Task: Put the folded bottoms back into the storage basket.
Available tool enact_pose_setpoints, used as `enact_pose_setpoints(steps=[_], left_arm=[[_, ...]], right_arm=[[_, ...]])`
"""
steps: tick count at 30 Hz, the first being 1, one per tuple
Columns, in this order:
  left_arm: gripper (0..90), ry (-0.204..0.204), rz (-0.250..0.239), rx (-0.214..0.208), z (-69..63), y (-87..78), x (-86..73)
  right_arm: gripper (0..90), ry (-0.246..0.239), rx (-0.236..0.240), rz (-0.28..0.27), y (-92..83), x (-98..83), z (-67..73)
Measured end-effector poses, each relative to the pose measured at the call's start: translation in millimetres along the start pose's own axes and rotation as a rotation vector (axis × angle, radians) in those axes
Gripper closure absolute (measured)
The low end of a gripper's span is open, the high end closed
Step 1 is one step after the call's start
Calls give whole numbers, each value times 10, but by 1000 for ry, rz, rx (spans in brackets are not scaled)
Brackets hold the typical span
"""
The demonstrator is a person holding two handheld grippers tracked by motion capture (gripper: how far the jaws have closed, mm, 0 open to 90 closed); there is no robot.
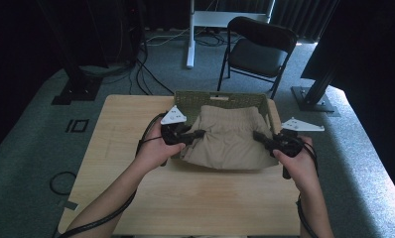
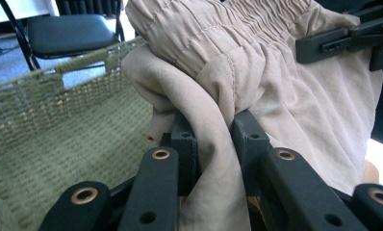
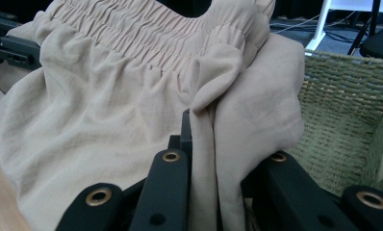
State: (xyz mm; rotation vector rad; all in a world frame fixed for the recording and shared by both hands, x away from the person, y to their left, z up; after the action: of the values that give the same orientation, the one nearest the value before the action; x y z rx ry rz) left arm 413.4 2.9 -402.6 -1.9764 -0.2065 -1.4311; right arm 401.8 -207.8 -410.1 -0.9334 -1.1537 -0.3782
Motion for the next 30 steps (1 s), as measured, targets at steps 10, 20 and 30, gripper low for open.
enact_pose_setpoints(steps=[10,20,30], left_arm=[[758,-7,-45,15,224,136,234],[758,-32,-57,35,461,291,323],[762,-58,-55,57,721,562,367]], right_arm=[[800,31,-18,-1,171,254,-231],[799,79,-32,18,412,362,-422],[800,116,-76,50,712,382,-684]])
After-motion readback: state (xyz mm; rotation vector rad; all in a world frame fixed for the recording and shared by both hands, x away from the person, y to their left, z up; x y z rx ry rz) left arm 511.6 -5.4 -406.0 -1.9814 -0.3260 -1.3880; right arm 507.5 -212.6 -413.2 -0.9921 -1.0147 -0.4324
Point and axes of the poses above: each handheld gripper's, and its own axes: y roughly forward along the jaws, x roughly out of its top, z roughly to its left, the point moved 10 cm from there along y, roughly forward along the jaws, and after that the axes turned 4 degrees about -y, right-handed, at the moved point
